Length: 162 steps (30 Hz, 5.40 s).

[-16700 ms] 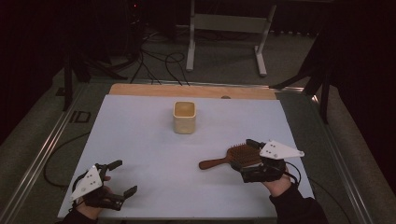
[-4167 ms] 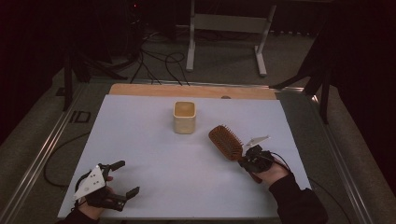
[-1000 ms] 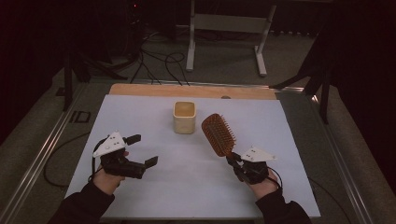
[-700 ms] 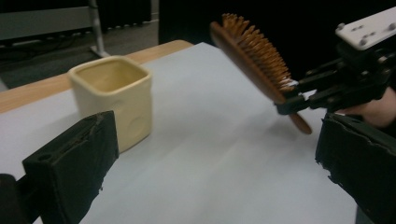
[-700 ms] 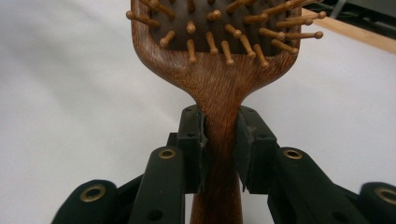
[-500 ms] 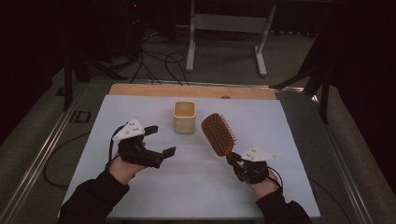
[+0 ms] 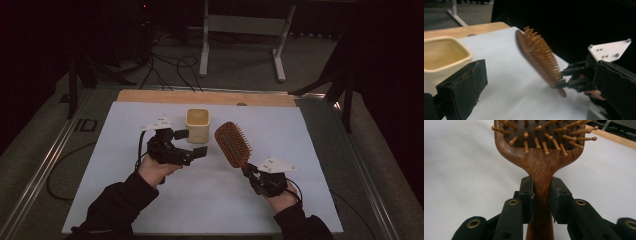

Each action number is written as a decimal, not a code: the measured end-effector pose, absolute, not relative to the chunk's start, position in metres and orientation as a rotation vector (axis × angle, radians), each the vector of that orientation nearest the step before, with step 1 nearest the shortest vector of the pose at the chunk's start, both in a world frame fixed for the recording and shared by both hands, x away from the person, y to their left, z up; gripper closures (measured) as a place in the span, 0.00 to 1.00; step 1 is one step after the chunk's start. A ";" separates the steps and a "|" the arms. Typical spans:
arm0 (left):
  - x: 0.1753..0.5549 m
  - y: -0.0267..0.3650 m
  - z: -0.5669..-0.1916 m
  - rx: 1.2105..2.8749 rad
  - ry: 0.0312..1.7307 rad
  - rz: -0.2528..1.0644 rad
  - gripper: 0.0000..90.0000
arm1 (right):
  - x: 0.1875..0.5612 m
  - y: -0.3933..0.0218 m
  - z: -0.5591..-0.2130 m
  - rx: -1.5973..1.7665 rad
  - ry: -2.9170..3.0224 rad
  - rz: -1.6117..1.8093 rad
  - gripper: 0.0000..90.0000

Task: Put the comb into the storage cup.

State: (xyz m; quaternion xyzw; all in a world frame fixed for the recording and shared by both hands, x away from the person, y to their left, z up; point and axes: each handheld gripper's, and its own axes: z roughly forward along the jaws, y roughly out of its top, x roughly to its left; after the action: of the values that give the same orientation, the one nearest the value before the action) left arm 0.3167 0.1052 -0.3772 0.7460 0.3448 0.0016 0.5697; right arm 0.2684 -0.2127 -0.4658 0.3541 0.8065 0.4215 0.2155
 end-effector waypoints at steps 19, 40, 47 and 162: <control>0.352 0.047 -0.416 1.624 0.990 -0.268 0.01 | 0.267 -0.212 -0.464 0.971 2.240 1.174 0.82; 0.360 0.021 -0.434 1.572 1.023 -0.347 0.23 | 0.266 -0.210 -0.464 0.968 2.252 1.173 0.82; 0.358 0.020 -0.433 1.554 1.030 -0.331 0.39 | 0.266 -0.209 -0.464 0.959 2.253 1.174 0.82; 0.399 0.118 -0.297 1.627 0.916 0.109 0.60 | 0.265 -0.236 -0.466 0.928 2.238 1.379 0.11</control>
State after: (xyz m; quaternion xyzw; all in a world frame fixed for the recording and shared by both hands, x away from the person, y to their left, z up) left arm 0.3993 0.1180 -0.2969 0.6999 0.3943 0.0471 0.5937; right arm 0.2650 -0.2364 -0.4662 0.3277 0.7903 0.4868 0.1760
